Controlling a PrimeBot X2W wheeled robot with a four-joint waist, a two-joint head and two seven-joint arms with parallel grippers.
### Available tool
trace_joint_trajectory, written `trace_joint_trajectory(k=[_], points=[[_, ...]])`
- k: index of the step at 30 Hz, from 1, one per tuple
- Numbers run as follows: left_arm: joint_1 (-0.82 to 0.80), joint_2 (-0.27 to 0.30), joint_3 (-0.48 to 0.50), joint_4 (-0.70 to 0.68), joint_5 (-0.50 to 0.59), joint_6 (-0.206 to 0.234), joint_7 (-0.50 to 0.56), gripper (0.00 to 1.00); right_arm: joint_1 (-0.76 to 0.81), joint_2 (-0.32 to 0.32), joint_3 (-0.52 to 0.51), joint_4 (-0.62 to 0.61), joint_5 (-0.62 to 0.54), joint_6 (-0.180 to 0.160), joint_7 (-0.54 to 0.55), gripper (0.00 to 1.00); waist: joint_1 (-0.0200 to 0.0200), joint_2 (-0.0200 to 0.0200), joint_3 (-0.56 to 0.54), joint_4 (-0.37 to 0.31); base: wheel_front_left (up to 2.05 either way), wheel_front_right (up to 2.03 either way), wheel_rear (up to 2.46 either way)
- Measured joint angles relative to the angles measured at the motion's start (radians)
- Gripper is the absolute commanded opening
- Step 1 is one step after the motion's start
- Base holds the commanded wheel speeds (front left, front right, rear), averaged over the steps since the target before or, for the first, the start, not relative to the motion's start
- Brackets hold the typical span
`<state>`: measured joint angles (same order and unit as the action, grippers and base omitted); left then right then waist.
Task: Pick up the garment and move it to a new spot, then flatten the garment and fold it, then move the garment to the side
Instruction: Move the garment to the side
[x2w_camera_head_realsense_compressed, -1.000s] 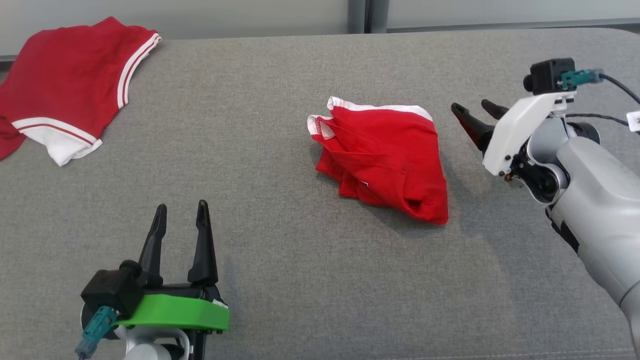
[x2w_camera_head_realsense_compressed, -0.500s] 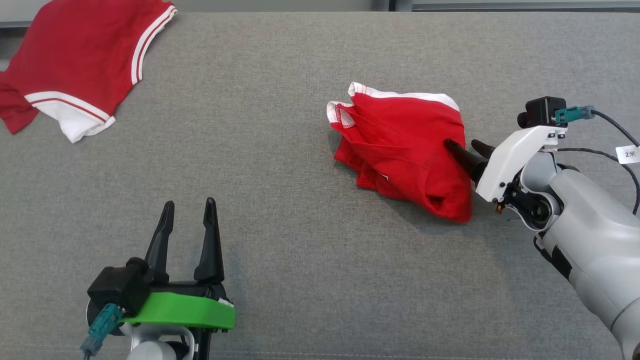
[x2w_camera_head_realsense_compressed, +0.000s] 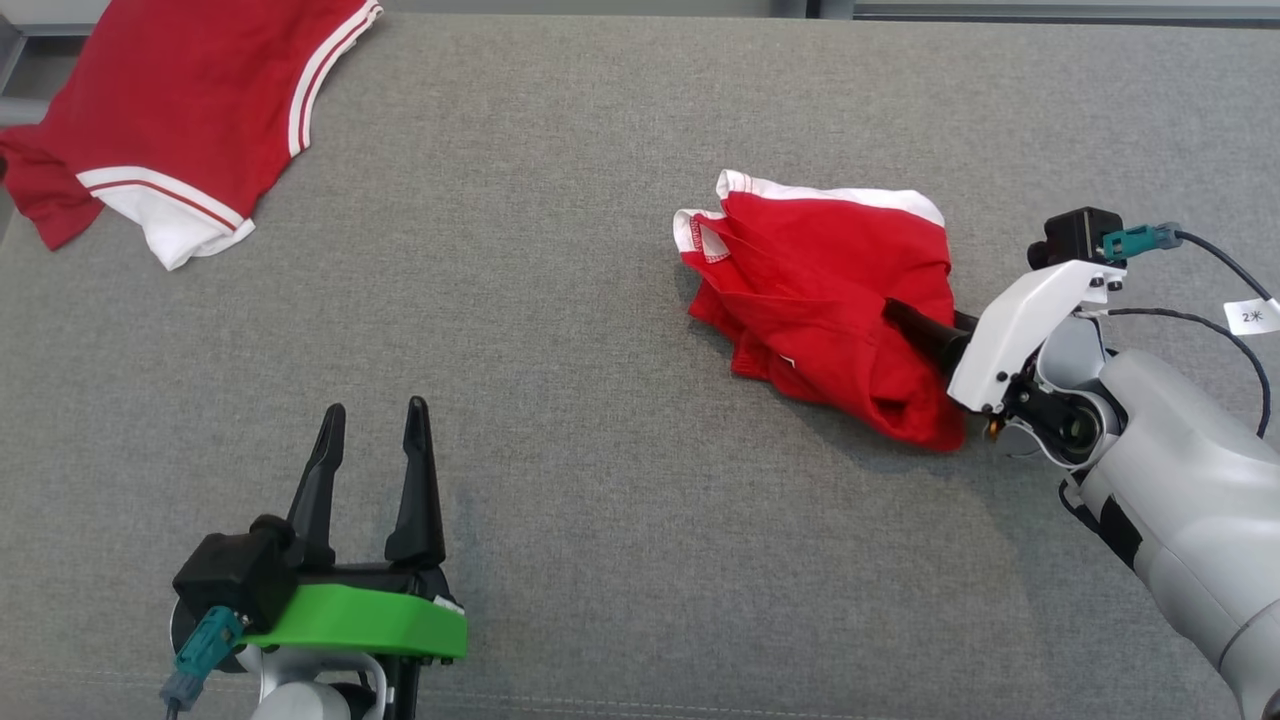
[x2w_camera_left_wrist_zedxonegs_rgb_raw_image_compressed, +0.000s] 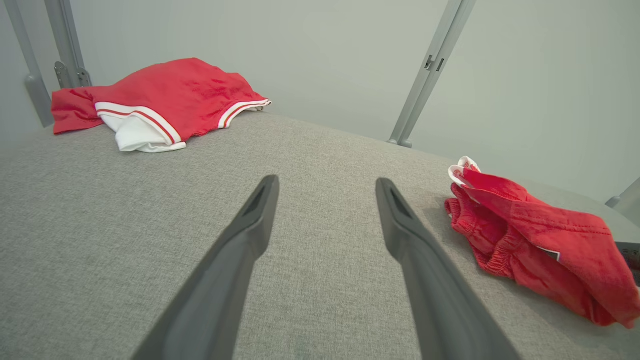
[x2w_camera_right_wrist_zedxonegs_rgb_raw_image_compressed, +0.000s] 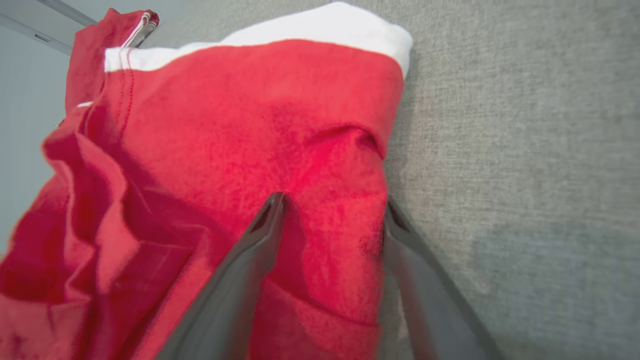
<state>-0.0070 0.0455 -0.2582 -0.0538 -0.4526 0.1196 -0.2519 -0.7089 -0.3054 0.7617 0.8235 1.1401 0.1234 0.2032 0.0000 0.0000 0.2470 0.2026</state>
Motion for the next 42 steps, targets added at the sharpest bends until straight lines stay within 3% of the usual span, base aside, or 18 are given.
trace_joint_trajectory(k=[3, 11, 24, 28, 42], points=[[0.0, 0.0, 0.0, 0.004, 0.0, 0.0, 0.0, 1.0, -0.001, -0.001, 0.005, -0.012, 0.0, 0.0, -0.004, 0.0, 0.0, 0.0, -0.003, 0.001, 0.0, 0.0, 0.0], [0.001, 0.0, 0.023, 0.009, 0.0, 0.0, 0.0, 1.0, -0.016, -0.024, 0.048, -0.031, -0.028, 0.0, -0.022, 0.0, 0.0, 0.0, -0.022, -0.013, 0.0, 0.0, 0.0], [0.011, 0.0, 0.033, 0.005, 0.026, 0.004, 0.0, 1.0, -0.123, -0.166, 0.084, -0.031, -0.108, 0.0, -0.026, 0.0, 0.0, 0.0, -0.047, -0.076, 0.0, 0.0, 0.0], [0.012, 0.0, 0.032, -0.004, 0.031, 0.004, 0.0, 1.0, -0.163, -0.223, 0.152, -0.026, -0.205, 0.001, -0.008, 0.0, 0.0, 0.0, -0.045, -0.097, 0.0, 0.0, 0.0], [0.004, 0.001, 0.012, -0.028, 0.078, 0.002, 0.0, 1.0, -0.241, -0.302, 0.134, 0.034, -0.239, 0.001, -0.034, 0.0, 0.0, 0.0, 0.02, -0.122, 0.0, 0.0, 0.0]])
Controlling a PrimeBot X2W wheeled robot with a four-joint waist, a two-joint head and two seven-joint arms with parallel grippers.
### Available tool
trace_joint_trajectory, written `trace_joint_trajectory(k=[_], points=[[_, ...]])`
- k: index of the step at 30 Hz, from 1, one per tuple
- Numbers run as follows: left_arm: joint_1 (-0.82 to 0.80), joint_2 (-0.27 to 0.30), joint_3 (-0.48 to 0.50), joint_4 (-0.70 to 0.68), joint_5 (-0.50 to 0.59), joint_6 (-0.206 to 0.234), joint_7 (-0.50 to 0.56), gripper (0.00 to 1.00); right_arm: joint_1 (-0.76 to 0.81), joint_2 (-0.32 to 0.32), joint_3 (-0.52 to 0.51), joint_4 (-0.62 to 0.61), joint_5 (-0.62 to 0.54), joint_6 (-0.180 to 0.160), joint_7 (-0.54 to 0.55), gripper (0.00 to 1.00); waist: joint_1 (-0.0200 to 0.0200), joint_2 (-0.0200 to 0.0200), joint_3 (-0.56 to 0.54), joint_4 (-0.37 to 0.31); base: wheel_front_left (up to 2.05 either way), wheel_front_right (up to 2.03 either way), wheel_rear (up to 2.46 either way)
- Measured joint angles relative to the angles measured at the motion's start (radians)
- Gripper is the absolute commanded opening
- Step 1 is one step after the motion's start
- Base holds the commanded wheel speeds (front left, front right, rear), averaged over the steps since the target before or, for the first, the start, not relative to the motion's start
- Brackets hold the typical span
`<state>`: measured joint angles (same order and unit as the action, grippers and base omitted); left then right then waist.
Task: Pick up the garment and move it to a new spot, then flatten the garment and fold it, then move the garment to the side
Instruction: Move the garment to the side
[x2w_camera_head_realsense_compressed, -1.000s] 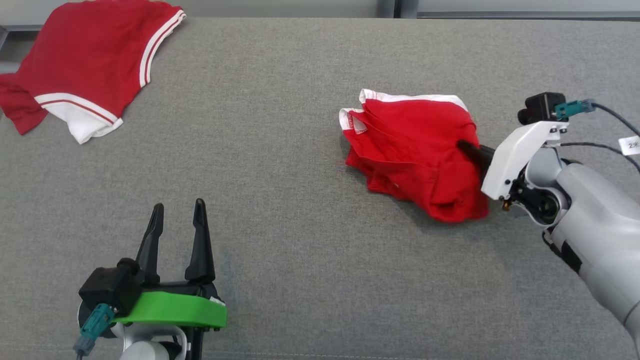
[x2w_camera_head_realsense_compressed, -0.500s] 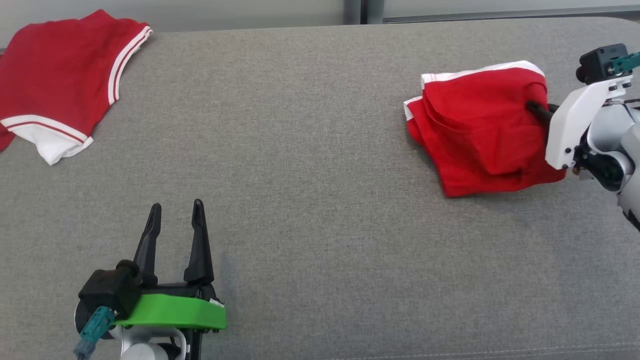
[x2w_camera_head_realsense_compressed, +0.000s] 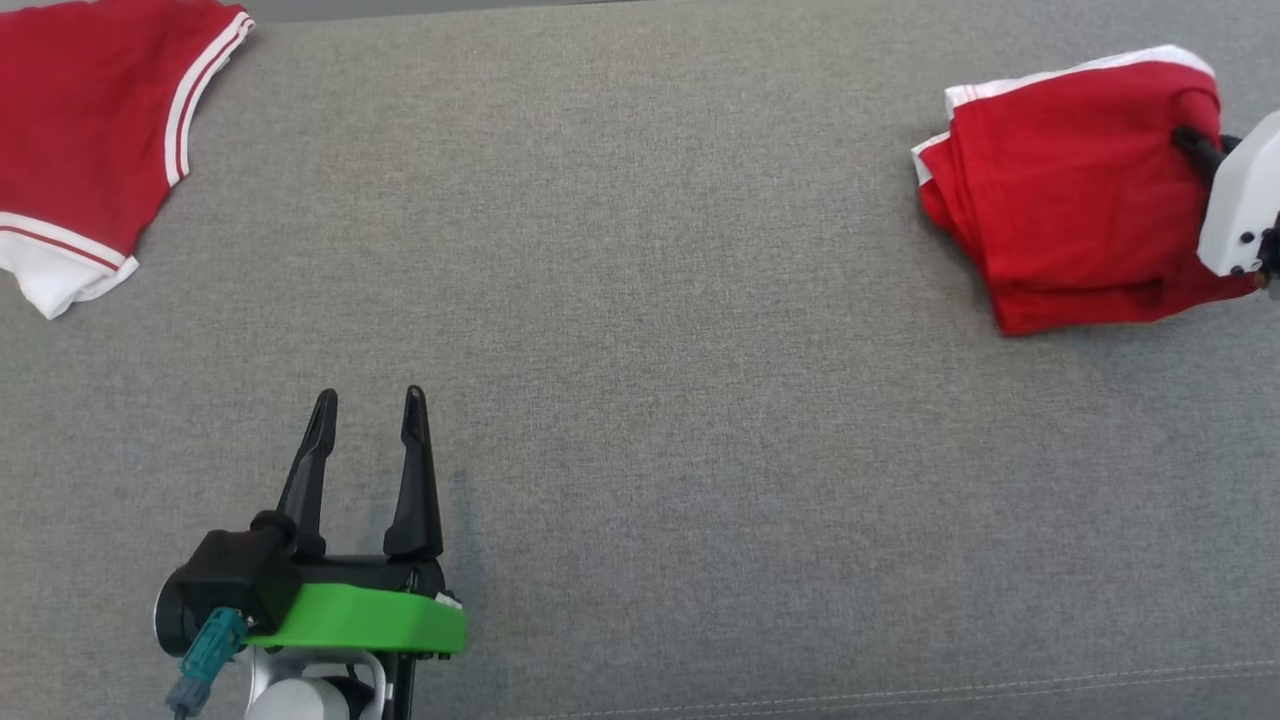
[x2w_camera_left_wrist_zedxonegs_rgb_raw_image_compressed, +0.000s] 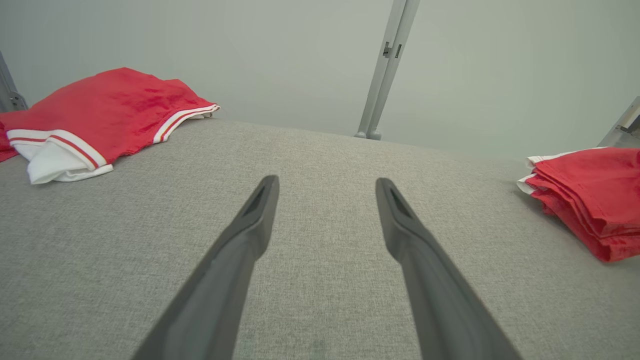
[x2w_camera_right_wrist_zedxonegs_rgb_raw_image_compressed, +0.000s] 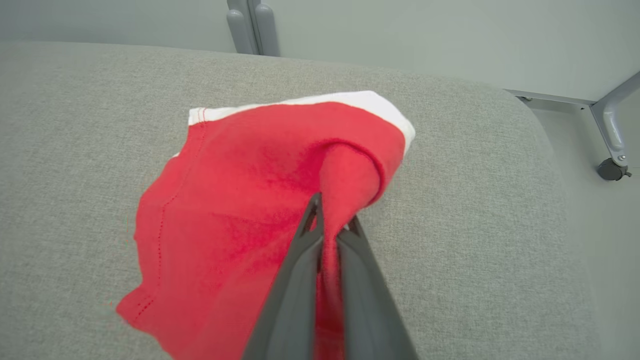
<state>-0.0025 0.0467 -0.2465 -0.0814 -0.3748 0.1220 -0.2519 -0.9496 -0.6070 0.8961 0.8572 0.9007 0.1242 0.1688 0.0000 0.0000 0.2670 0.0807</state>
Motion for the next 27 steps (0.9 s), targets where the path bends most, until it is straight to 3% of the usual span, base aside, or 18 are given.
trace_joint_trajectory(k=[9, 21, 27], points=[[-0.045, 0.007, -0.012, -0.05, 0.039, -0.009, 0.0, 1.0, -0.067, -0.032, -0.028, 0.056, -0.034, -0.031, -0.064, 0.0, 0.0, 0.0, 0.071, 0.005, 0.0, 0.0, 0.0], [-0.061, 0.013, -0.026, -0.063, 0.058, -0.018, 0.0, 1.0, -0.116, -0.085, 0.017, 0.105, -0.133, -0.067, -0.105, 0.0, 0.0001, 0.0, 0.137, 0.006, 0.0, 0.0, 0.0], [-0.068, 0.013, -0.03, -0.062, 0.063, -0.022, 0.0, 1.0, -0.117, -0.08, 0.015, 0.141, -0.136, -0.107, -0.133, 0.02, 0.0, 0.0, 0.161, 0.013, 0.0, 0.0, 0.0]])
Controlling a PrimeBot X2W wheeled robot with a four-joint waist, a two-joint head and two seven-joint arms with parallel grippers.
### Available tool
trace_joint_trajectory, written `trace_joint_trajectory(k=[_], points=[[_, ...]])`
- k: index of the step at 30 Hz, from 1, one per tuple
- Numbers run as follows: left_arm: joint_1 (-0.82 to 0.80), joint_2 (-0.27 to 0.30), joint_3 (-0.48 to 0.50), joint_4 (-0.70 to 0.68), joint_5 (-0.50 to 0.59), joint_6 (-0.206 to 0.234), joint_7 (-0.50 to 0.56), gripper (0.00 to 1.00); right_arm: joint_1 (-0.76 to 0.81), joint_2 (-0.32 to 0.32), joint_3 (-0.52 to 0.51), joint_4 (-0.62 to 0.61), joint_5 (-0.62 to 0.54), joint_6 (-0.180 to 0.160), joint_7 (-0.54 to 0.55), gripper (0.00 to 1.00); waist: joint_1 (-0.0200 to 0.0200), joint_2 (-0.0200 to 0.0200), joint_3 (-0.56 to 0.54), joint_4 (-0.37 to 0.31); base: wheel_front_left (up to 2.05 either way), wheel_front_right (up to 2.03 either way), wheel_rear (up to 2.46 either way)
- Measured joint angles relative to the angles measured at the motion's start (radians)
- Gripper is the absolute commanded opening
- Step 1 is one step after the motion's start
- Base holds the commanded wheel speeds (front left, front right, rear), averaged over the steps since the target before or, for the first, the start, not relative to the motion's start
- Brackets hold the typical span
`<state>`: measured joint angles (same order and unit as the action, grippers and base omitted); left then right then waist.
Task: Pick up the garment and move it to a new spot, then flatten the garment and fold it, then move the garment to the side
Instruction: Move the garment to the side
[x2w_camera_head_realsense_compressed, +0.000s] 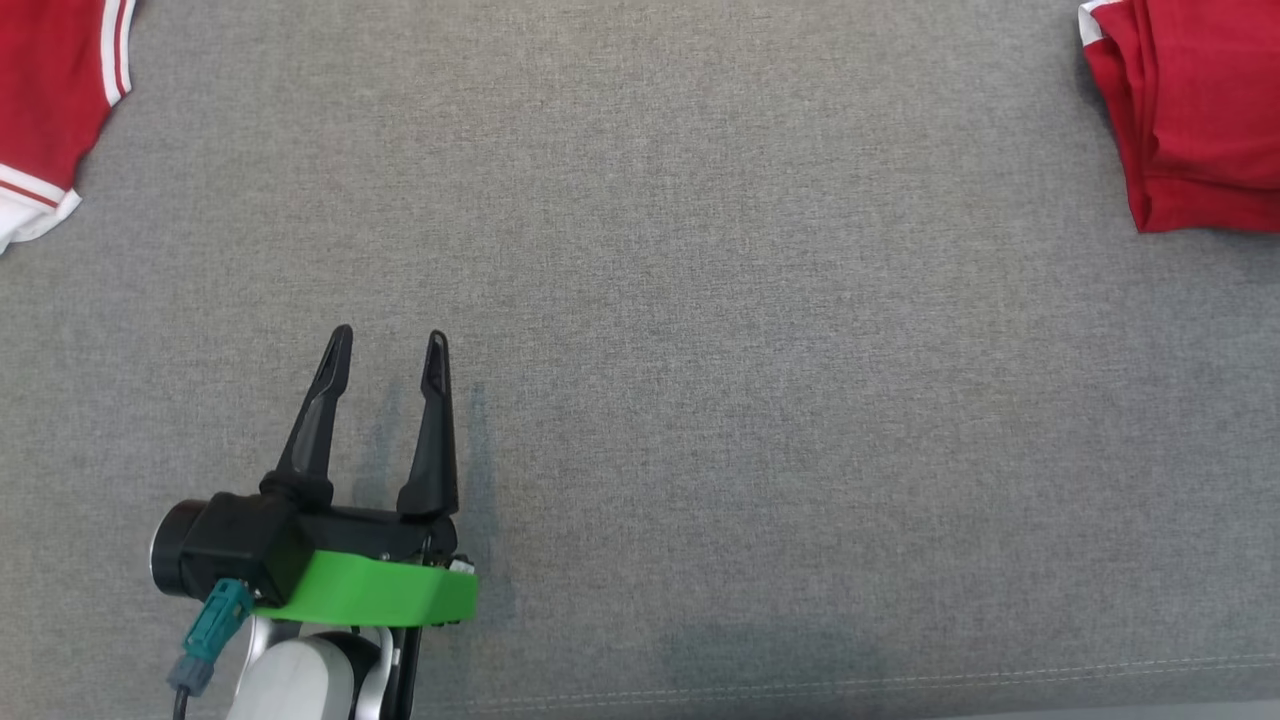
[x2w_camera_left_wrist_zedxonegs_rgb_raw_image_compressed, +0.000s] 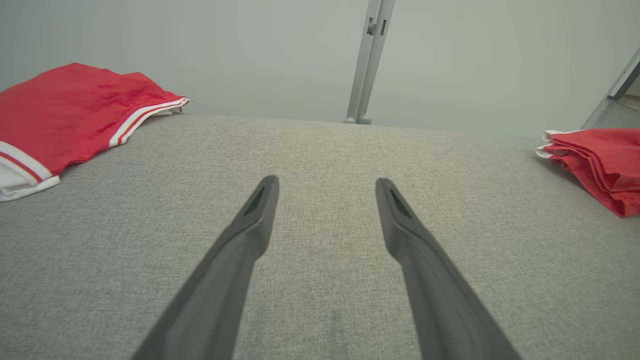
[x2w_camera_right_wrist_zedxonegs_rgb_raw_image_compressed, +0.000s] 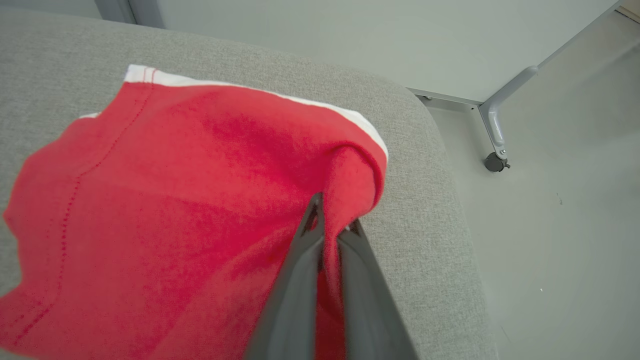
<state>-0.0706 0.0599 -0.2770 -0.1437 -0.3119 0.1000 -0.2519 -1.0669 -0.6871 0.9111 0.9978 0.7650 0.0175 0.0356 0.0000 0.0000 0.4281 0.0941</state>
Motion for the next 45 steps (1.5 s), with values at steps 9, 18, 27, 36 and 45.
trace_joint_trajectory(k=[9, 18, 27, 36, 45], points=[[-0.018, 0.0, 0.002, -0.001, 0.01, 0.0, 0.0, 1.0, 0.001, 0.025, 0.0, 0.041, -0.011, -0.034, -0.04, 1.0, 0.0, 0.0, 0.006, 0.004, 0.0, 0.0, 0.0], [-0.019, 0.0, 0.014, -0.001, 0.01, 0.0, 0.0, 1.0, 0.027, 0.034, 0.015, 0.088, -0.027, -0.056, -0.053, 1.0, 0.0001, 0.0, -0.013, -0.016, 0.0, 0.0, 0.0], [-0.019, 0.0, 0.02, 0.008, 0.011, 0.0, 0.0, 1.0, 0.051, 0.067, -0.004, 0.1, -0.016, -0.056, -0.114, 1.0, 0.0001, 0.0, -0.054, -0.047, 0.0, 0.0, 0.0], [-0.019, 0.0, 0.02, 0.036, 0.01, -0.012, 0.0, 1.0, 0.049, 0.13, -0.029, 0.039, -0.007, -0.053, -0.268, 1.0, 0.0001, 0.0, -0.125, -0.08, 0.0, 0.0, 0.0], [-0.018, -0.002, 0.043, 0.076, -0.001, -0.013, 0.0, 1.0, 0.056, 0.247, -0.039, -0.063, -0.007, -0.053, -0.291, 1.0, 0.0, 0.0, -0.221, -0.115, 0.0, 0.0, 0.0]])
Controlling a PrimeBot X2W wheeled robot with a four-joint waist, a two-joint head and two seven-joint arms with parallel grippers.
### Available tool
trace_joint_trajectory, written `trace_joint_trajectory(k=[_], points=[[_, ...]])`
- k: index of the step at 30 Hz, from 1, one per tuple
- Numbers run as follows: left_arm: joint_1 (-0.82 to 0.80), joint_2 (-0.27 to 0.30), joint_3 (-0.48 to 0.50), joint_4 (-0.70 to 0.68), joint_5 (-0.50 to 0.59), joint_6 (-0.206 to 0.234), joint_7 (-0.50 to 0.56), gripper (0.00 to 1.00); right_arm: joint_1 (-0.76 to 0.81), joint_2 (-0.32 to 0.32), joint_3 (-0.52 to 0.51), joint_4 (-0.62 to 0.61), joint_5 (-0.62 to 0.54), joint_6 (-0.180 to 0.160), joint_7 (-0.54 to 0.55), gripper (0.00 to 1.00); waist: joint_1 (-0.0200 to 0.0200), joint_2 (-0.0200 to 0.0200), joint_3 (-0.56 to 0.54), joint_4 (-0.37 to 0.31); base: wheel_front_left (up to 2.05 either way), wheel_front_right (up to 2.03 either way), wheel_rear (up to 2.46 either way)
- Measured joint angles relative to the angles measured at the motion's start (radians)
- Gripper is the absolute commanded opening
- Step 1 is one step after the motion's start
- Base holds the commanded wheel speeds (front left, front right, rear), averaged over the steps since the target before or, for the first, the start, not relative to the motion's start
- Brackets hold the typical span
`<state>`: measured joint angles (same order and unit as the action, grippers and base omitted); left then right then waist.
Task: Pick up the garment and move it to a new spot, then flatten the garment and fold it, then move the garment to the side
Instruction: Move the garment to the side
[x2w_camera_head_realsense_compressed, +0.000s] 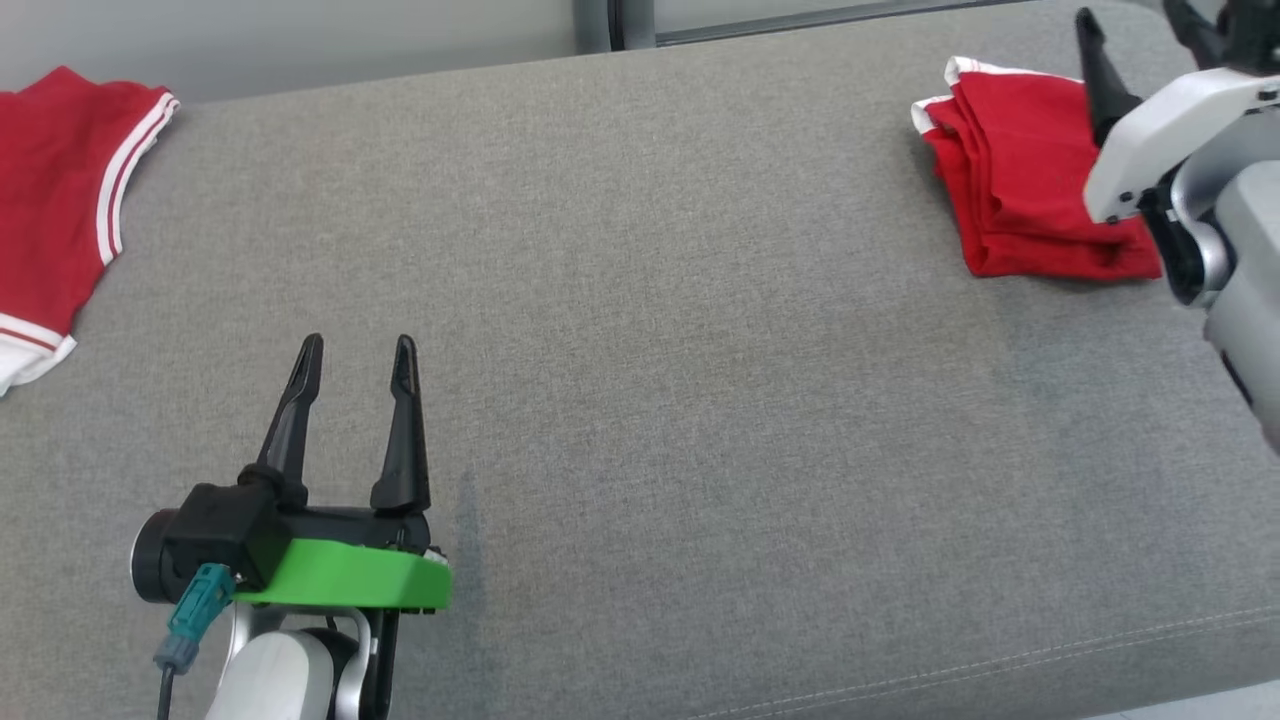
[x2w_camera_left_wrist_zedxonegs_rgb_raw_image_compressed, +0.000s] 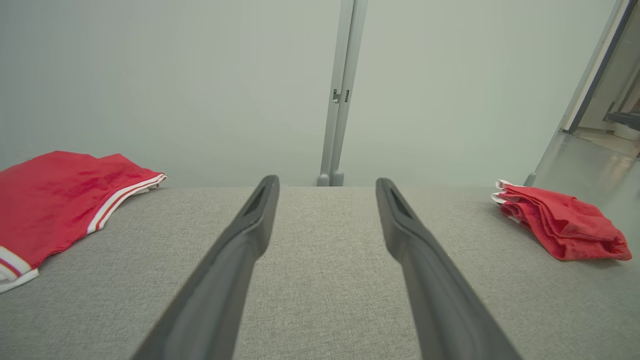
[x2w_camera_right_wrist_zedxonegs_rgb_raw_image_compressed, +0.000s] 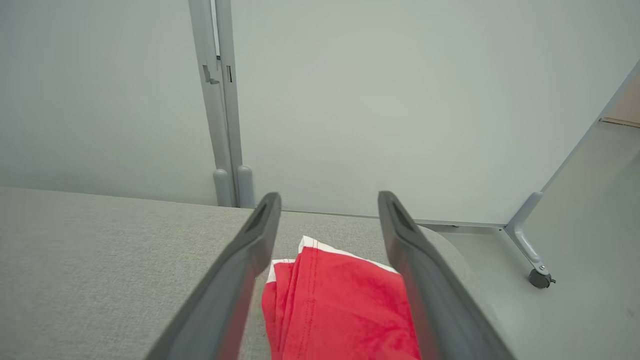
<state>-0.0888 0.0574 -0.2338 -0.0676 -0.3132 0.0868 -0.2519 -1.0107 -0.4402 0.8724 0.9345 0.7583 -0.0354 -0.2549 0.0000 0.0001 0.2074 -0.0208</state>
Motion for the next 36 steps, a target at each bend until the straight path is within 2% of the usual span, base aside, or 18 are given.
trace_joint_trajectory(k=[3, 10, 19, 36], points=[[0.001, -0.002, 0.011, 0.013, -0.008, 0.0, 0.0, 1.0, 0.029, 0.034, -0.012, -0.041, 0.0, -0.002, 0.0, 1.0, 0.0, -0.0001, -0.033, -0.013, 0.0, 0.0, 0.0], [0.035, -0.007, 0.052, 0.035, -0.042, 0.007, 0.0, 1.0, 0.101, 0.07, -0.105, -0.215, -0.005, -0.038, 0.0, 1.0, 0.0, -0.0001, -0.105, -0.036, 0.0, 0.0, 0.0], [0.076, -0.01, 0.082, 0.041, -0.051, 0.011, 0.0, 1.0, 0.295, 0.1, -0.18, -0.378, -0.063, -0.079, 0.0, 1.0, 0.0, 0.0, -0.17, -0.049, 0.0, 0.0, 0.0], [0.165, -0.01, 0.132, 0.031, -0.05, 0.021, 0.0, 1.0, 0.622, 0.183, -0.268, -0.592, -0.213, -0.09, 0.0, 1.0, -0.0001, 0.0, -0.19, -0.042, 0.0, 0.0, 0.0]])
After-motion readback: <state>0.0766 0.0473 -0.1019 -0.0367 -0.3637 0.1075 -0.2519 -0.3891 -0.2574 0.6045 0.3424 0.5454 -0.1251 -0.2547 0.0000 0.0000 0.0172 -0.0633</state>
